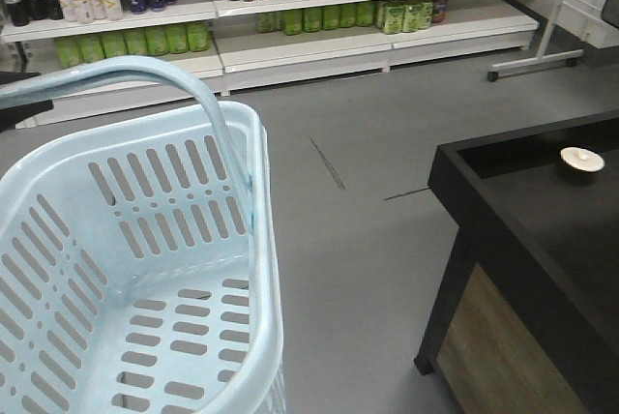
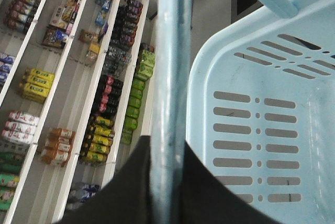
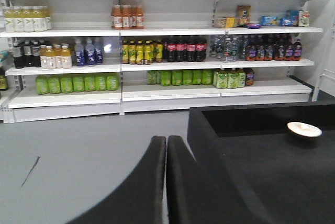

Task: Pick three apples into basket with both arms
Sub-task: 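Turn the base toward the table with red apples and oranges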

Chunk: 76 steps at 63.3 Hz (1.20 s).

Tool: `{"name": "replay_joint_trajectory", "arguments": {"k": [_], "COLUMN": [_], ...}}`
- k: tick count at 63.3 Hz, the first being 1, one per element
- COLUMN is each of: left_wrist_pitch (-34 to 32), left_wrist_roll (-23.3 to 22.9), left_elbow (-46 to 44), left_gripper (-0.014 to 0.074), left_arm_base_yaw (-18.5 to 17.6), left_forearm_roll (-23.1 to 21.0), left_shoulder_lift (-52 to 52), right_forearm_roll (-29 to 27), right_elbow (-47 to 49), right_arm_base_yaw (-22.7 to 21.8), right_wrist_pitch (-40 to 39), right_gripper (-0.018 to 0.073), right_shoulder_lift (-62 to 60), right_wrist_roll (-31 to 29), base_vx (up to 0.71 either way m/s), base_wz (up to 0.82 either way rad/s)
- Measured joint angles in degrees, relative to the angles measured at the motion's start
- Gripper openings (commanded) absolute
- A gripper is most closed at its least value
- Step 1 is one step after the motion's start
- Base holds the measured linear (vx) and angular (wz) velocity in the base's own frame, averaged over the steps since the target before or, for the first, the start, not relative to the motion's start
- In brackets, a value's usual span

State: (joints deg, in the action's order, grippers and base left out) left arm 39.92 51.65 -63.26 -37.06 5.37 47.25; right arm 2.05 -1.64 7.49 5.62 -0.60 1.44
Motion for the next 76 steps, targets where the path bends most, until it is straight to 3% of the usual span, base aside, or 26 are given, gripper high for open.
{"name": "replay_joint_trajectory", "arguments": {"k": [76], "left_wrist_pitch": [0.0], "left_wrist_roll": [0.0], "left_elbow": [0.0], "left_gripper": [-0.0008], "left_arm_base_yaw": [0.0], "left_forearm_roll": [0.0], "left_shoulder_lift": [0.0], "right_forearm_roll": [0.0], "right_elbow": [0.0], "right_arm_base_yaw": [0.0], "right_wrist_pitch": [0.0], "right_gripper": [-0.0009], "right_shoulder_lift": [0.0], "right_wrist_roll": [0.0], "base_vx": [0.09], "base_wz": [-0.36]}}
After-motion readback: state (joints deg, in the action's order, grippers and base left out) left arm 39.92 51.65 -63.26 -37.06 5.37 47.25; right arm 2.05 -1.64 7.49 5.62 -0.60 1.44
